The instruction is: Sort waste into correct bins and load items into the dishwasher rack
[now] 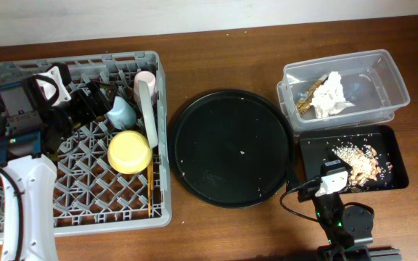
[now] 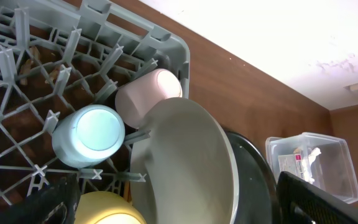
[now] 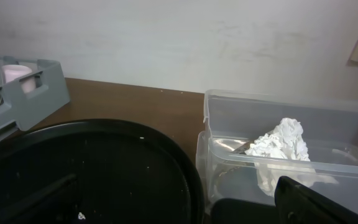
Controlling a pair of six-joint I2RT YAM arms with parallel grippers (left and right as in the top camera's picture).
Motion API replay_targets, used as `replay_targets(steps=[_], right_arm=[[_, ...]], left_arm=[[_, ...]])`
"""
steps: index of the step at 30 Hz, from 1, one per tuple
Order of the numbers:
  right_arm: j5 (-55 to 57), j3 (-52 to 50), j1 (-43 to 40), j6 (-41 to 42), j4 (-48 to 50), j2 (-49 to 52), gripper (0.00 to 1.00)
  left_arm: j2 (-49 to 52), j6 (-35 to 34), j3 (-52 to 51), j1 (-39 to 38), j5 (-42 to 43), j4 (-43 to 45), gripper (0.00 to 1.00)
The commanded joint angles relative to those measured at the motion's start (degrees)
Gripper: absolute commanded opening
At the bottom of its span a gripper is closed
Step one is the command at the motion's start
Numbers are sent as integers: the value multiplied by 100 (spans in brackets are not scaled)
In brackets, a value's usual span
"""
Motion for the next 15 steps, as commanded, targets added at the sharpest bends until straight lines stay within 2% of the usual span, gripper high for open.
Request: replay_targets(steps=[1, 9, 15], right_arm=[[92, -28, -31, 50, -42, -44, 99], [94, -28, -31, 50, -42, -44, 99], [92, -28, -31, 50, -42, -44, 99]], left_arm=[[-24, 48, 2, 9, -9, 11, 99], [-85, 48, -31, -39, -94, -85, 99], [-1486, 50, -306, -39, -142, -291, 99]])
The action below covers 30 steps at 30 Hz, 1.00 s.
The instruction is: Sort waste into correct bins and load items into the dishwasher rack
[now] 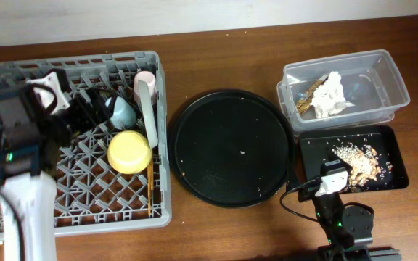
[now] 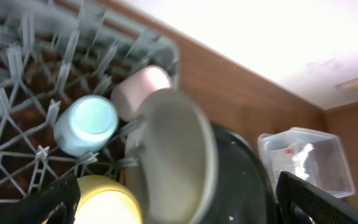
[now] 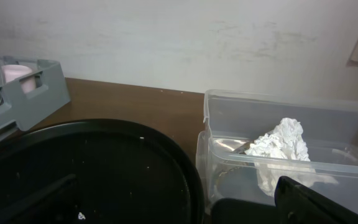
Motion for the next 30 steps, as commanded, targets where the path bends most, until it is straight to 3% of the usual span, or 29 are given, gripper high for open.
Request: replay_targets(steps=[1, 9, 12, 19, 30], right_arm=[[94, -28, -31, 44, -39, -44, 99], [92, -28, -31, 44, -39, -44, 99], [92, -28, -31, 44, -39, -44, 99], [94, -28, -31, 44, -39, -44, 99], [92, -28, -31, 44, -39, -44, 99]], left_arm=[[-1355, 50, -424, -24, -319, 22, 99], [-4505, 48, -3263, -28, -758, 68, 99], [-5294, 46, -4133, -260, -938, 1073, 99], [-6131, 52, -5010, -1113, -2439, 4507, 99], [-7410, 48, -6682, -1152, -2667, 5001, 99]])
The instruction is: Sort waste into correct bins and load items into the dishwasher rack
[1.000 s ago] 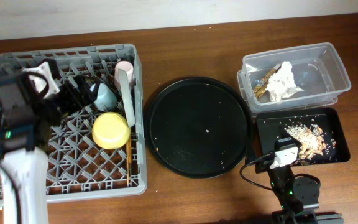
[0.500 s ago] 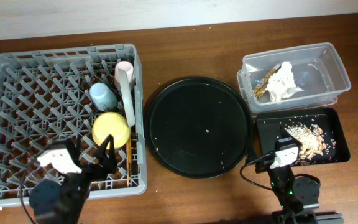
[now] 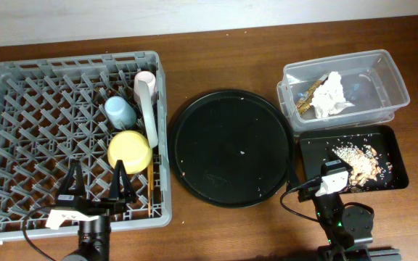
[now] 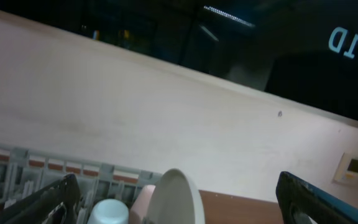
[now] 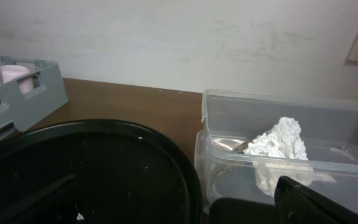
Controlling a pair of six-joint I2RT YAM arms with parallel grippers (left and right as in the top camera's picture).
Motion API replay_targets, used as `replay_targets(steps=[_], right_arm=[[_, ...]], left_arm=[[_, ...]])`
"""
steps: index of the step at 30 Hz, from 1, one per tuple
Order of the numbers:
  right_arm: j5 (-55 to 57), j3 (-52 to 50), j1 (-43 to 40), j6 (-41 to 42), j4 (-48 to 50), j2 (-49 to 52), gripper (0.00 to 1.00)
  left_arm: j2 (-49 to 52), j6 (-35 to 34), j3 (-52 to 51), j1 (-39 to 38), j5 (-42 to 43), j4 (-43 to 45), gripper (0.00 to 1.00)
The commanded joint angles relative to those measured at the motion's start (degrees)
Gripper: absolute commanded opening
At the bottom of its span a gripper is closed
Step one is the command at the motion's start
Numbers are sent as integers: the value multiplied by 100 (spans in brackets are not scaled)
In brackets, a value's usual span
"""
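The grey dishwasher rack [image 3: 20, 94] holds a blue cup [image 3: 120, 110], a pink cup [image 3: 144, 78], a white plate [image 3: 149, 109] on edge and a yellow bowl [image 3: 129, 151]. My left gripper [image 3: 95, 181] sits low at the rack's front edge, open and holding nothing; its wrist view looks over the plate [image 4: 176, 196] and blue cup [image 4: 109, 213]. My right gripper [image 5: 176, 208] rests open and holding nothing at the front right, facing the black round tray [image 5: 104, 168]. A clear bin [image 3: 383, 80] holds crumpled white paper [image 3: 330, 94].
The round tray [image 3: 231, 147] lies mid-table with a few specks on it. A black rectangular tray [image 3: 318, 145] with food crumbs [image 3: 358, 158] sits in front of the clear bin. A wall runs behind the table.
My left arm was stretched over the rack's left side; now it is drawn back to the table's front edge, gripper open. The dishes and my right arm are unchanged.
My left arm reached across the rack's left half with its gripper near the blue cup. Half a second later it sat slightly farther back over the rack. Now it is clear of the rack, at the front edge. The rack's load stayed the same throughout.
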Motion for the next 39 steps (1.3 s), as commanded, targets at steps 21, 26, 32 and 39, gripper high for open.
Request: replay_targets(steps=[21, 26, 32, 39], right_arm=[[48, -28, -31, 37, -31, -37, 98], [50, -28, -31, 37, -31, -37, 99], [48, -28, -31, 37, -31, -37, 99], [50, -28, -31, 37, -31, -37, 99]], left_arm=[[-164, 1488, -516, -22, -647, -1808, 99], [-157, 1488, -516, -22, -647, -1808, 99], [-157, 1488, -516, -22, -647, -1808, 99], [-157, 1488, -516, -22, -647, -1808, 99]])
